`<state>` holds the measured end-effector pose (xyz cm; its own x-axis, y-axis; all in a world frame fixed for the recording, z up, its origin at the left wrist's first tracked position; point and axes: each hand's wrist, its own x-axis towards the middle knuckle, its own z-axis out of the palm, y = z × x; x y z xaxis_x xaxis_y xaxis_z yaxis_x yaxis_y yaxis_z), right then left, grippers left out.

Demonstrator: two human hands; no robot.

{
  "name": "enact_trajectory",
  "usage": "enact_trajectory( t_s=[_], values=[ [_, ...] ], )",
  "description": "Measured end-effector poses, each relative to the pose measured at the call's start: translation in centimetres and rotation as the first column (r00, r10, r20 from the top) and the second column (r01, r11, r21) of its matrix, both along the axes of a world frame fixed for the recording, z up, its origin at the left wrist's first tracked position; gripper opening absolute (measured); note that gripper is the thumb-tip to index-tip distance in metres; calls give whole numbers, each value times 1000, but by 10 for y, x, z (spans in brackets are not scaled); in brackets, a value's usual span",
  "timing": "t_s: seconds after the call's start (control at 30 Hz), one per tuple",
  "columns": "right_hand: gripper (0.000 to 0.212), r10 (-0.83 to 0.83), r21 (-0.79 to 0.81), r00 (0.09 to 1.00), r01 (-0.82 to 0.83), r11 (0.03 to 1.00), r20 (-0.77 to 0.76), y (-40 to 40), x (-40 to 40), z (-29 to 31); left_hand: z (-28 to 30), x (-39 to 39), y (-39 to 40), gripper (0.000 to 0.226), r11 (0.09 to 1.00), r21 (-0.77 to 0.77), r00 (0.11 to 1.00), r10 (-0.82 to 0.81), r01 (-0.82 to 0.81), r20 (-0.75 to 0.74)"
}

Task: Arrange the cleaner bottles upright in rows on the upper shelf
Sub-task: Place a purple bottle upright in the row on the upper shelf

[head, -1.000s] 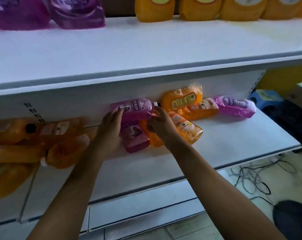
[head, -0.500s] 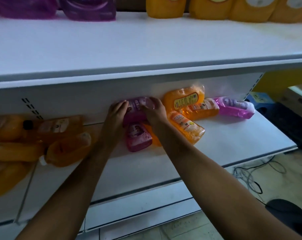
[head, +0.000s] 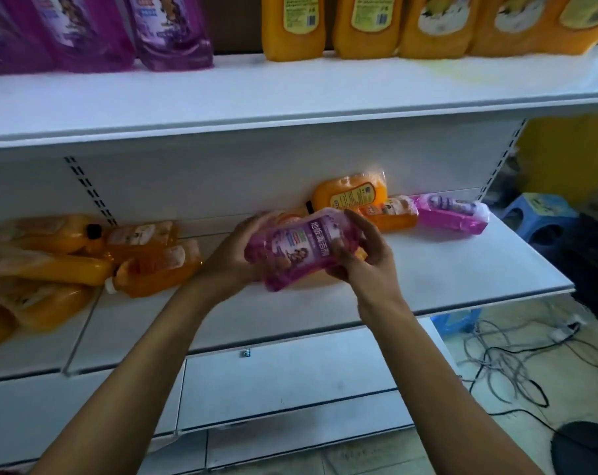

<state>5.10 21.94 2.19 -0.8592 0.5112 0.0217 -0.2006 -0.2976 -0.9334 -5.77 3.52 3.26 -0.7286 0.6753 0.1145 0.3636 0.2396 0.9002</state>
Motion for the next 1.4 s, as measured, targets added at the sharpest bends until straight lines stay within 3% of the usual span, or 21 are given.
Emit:
enact_trajectory(
  t_s=[0.1, 0.23, 0.33, 0.47, 0.6, 0.7, 0.93, 1.17, 1.3, 1.4],
  values=[
    [47, 14, 209, 999, -3, 978, -51, 9, 37, 25, 25, 34, 2, 89, 992, -117, 991, -67, 54, -112],
    [48, 127, 451, 980, -45, 892, -153, 19, 75, 71, 63, 81, 4, 94, 989, -84, 973, -139, 126, -182],
    [48, 247, 569, 926, -45, 821, -284, 11, 96, 108, 86, 113, -7, 95, 990, 103, 941, -61, 101, -334],
    [53, 326, 625, 852, 1, 781, -409, -4, 99, 133, 102, 133, -17, 92, 955, 290, 919, 63, 58, -389],
    [69, 508, 791, 798, -65, 609, -326, -27, 90, 174, 126, 136, -36, 94, 872, 489, 894, 238, -24, -379],
    [84, 548, 874, 793, -42, 484, -265, -58, 78, 196, 143, 126, -58, 95, 831, 555, 875, 301, -46, -379],
    [89, 461, 923, 827, 167, 346, -322, -137, 31, 223, 169, 85, -130, 92, 882, 469, 875, 261, -44, -408],
    [92, 277, 905, 874, 329, 270, -400, -198, -37, 241, 202, 19, -169, 83, 962, 265, 858, 190, -66, -476],
    [89, 181, 937, 922, 319, 145, -342, -218, -70, 248, 209, -24, -189, 72, 992, 82, 848, 124, -95, -516],
    [89, 141, 947, 941, 288, 144, -308, -231, -91, 249, 212, -46, -199, 58, 986, 14, 768, 139, -168, -625]
  ],
)
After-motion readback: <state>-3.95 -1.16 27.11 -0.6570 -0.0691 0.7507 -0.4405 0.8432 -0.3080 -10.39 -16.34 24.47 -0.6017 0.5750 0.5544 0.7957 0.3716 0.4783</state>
